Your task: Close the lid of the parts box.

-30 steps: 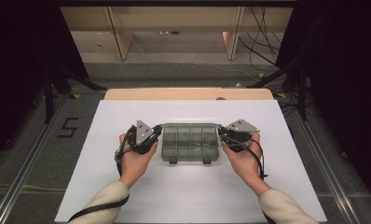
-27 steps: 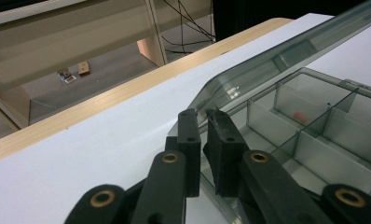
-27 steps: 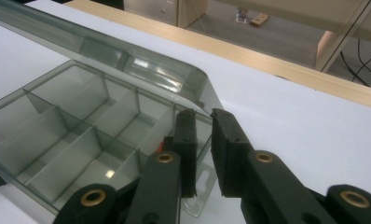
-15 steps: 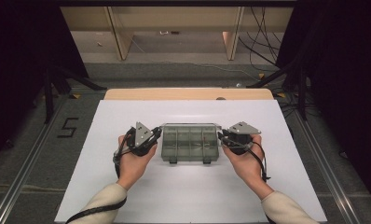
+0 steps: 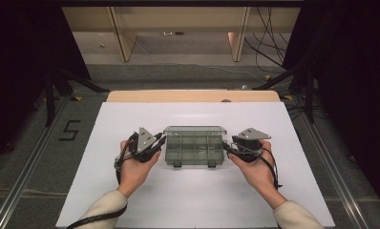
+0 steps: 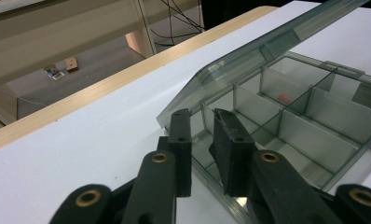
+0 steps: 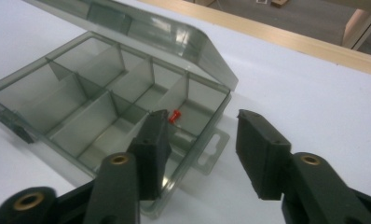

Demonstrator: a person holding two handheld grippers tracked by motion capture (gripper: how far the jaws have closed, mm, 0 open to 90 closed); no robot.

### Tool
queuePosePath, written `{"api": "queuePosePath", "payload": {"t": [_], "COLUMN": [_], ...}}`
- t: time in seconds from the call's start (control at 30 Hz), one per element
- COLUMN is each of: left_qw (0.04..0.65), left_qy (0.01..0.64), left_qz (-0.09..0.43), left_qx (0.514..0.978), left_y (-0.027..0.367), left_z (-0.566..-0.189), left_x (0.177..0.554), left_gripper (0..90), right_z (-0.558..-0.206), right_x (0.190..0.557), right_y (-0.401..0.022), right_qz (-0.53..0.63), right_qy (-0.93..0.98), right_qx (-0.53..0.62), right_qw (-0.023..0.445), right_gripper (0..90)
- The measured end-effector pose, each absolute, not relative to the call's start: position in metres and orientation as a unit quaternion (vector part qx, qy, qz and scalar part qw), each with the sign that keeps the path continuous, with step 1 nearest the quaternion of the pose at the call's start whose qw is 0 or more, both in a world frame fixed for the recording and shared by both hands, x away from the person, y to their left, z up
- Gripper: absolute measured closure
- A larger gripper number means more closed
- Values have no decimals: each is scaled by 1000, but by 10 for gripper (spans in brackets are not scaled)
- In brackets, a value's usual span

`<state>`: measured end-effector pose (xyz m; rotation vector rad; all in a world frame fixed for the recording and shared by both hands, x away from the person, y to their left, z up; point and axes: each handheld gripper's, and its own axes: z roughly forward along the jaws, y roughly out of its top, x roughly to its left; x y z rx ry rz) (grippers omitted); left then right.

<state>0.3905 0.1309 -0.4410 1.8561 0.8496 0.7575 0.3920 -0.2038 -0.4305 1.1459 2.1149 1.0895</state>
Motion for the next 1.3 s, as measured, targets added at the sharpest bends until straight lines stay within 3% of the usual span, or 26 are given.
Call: {"api": "queuePosePath", "payload": {"t": [0.27, 0.53, 0.63, 0.73, 0.87, 0.93, 1.03, 1.2, 1.3], "left_qw": [467, 466, 464, 466, 472, 474, 485, 467, 463], "left_qy": [339, 336, 334, 332, 338, 343, 353, 405, 407], "left_qz": [294, 248, 244, 239, 228, 227, 223, 227, 235], "left_qx": [762, 780, 783, 785, 782, 779, 769, 753, 751], "left_y": [134, 141, 146, 152, 160, 165, 171, 176, 172], "left_z": [-440, -437, -436, -434, -427, -422, -418, -413, -410], "left_x": [386, 380, 379, 380, 383, 386, 388, 388, 387], "left_gripper": [670, 288, 215, 170, 165, 183, 294, 719, 867], "right_z": [-430, -430, -431, -427, -422, -419, -415, -404, -401], "right_x": [390, 391, 393, 396, 399, 400, 401, 401, 402], "right_y": [-212, -229, -236, -241, -248, -250, -251, -247, -243], "right_qz": [407, 402, 402, 405, 413, 413, 425, 442, 446], "right_qy": [774, 774, 768, 763, 753, 753, 751, 751, 755], "right_qx": [424, 438, 451, 459, 462, 464, 455, 442, 437], "right_qw": [235, 220, 214, 209, 220, 219, 220, 213, 202], "right_gripper": [424, 344, 330, 339, 455, 545, 683, 874, 900]}}
